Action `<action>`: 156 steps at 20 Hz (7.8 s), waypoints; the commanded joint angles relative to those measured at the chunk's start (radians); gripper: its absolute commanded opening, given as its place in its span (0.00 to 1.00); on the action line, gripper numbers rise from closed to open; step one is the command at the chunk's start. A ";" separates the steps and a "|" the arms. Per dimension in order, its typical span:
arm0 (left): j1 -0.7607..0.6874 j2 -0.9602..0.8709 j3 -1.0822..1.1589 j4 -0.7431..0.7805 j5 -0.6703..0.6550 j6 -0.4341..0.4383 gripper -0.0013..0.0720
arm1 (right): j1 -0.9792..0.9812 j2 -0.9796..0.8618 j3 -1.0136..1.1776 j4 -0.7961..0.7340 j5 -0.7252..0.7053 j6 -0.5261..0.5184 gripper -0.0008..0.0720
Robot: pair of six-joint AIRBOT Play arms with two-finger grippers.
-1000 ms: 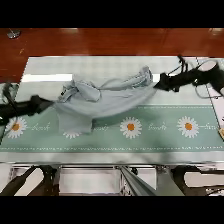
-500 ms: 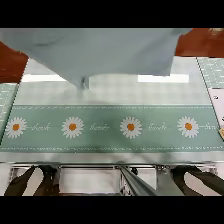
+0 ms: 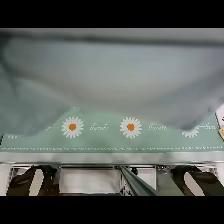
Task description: Fold the shirts.
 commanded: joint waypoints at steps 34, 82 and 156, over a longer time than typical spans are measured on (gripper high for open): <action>-0.212 -0.904 -0.512 0.080 0.023 -0.216 0.05 | -0.031 -1.116 -0.307 0.232 -0.177 -0.032 0.06; -0.046 -0.444 -1.419 -0.365 -0.105 0.072 0.05 | -0.251 -0.438 -1.522 0.143 -0.352 -0.090 0.86; -1.028 -1.298 -0.214 -0.187 0.177 -0.208 0.05 | -0.105 -0.107 -1.159 0.172 -0.236 -0.106 0.06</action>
